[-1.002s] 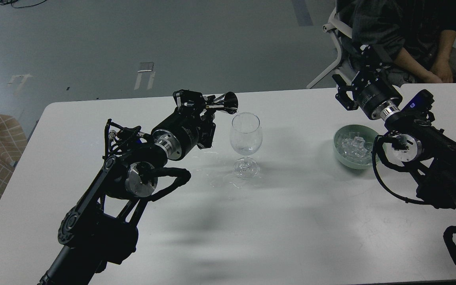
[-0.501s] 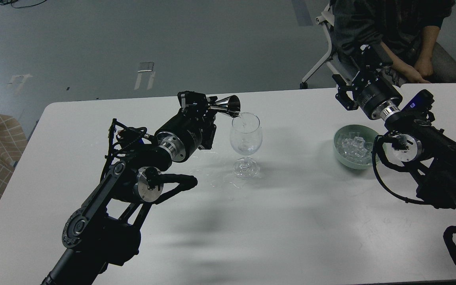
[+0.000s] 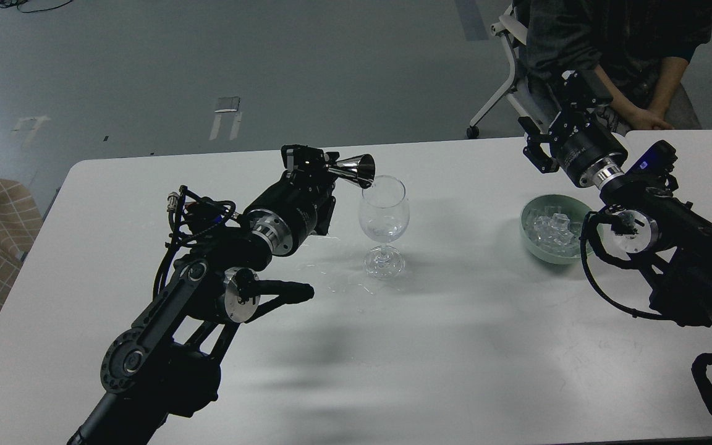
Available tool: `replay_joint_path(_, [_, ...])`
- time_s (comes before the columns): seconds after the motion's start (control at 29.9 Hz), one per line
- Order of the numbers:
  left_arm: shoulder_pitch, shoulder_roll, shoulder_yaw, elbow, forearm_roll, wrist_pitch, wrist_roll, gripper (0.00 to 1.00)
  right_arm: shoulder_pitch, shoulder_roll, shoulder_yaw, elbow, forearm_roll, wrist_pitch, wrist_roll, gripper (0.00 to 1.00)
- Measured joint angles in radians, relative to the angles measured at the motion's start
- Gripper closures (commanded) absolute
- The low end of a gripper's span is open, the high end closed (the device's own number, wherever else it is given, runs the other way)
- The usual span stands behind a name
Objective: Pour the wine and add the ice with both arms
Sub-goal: 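Tilt the jigger over the wine glass rim with the left gripper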
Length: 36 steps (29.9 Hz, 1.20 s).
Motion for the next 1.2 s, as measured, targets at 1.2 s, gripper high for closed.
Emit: replay_joint_path(1.2, [-0.005, 0.019, 0.106, -0.043, 0.421, 0.015, 0.03, 1.0, 0.0, 0.0, 0.0, -0.002, 0.0, 0.0, 0.0, 0.0])
